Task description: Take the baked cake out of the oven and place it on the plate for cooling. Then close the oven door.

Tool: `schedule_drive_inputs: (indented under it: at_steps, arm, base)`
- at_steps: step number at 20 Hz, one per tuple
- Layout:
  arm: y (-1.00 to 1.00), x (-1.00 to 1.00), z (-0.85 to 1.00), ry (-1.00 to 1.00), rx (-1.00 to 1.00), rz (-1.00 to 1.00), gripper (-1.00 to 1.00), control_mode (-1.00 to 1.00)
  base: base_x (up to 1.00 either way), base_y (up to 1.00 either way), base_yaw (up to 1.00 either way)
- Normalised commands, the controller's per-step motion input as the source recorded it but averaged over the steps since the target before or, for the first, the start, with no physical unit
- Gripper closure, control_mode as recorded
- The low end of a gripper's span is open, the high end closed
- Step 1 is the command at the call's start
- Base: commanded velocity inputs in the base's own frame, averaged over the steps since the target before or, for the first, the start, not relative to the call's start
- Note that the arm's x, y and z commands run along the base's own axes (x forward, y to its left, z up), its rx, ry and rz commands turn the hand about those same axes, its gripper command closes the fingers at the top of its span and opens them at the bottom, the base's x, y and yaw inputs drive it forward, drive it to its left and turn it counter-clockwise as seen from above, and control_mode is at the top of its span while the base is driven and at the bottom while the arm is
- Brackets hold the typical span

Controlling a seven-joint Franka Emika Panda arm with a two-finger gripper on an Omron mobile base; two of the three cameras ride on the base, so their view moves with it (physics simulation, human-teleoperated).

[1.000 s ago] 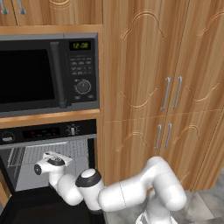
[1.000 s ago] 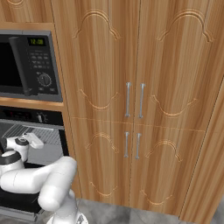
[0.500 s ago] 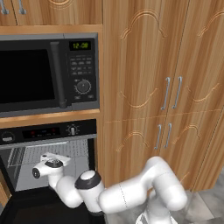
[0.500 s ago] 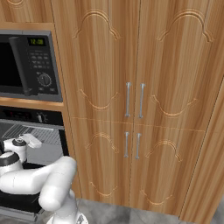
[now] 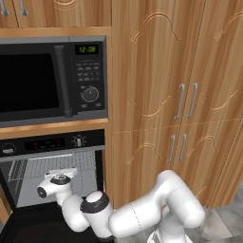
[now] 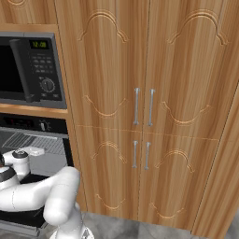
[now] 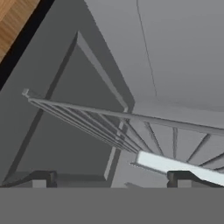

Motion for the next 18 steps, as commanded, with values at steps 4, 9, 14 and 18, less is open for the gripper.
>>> schedule_drive_inputs:
  at_steps: [4,9,14,18]
  arm:
    - [0.04,-0.16,-0.41,0.0,-0.35,0.02,-1.0,-1.0]
    - [0.13,-0.24,-0.39,0.01,-0.34,0.11,-1.0,-1.0]
    - [0.18,0.27,-0.4,0.12,-0.34,0.05,-1.0,-1.0]
    - [0.21,0.21,-0.52,0.14,-0.4,0.14,-1.0,-1.0]
  base:
    - [0.0,0.0,0.0]
    - [0.0,0.0,0.0]
    - [0.0,0.0,0.0]
    - [0.0,0.0,0.0]
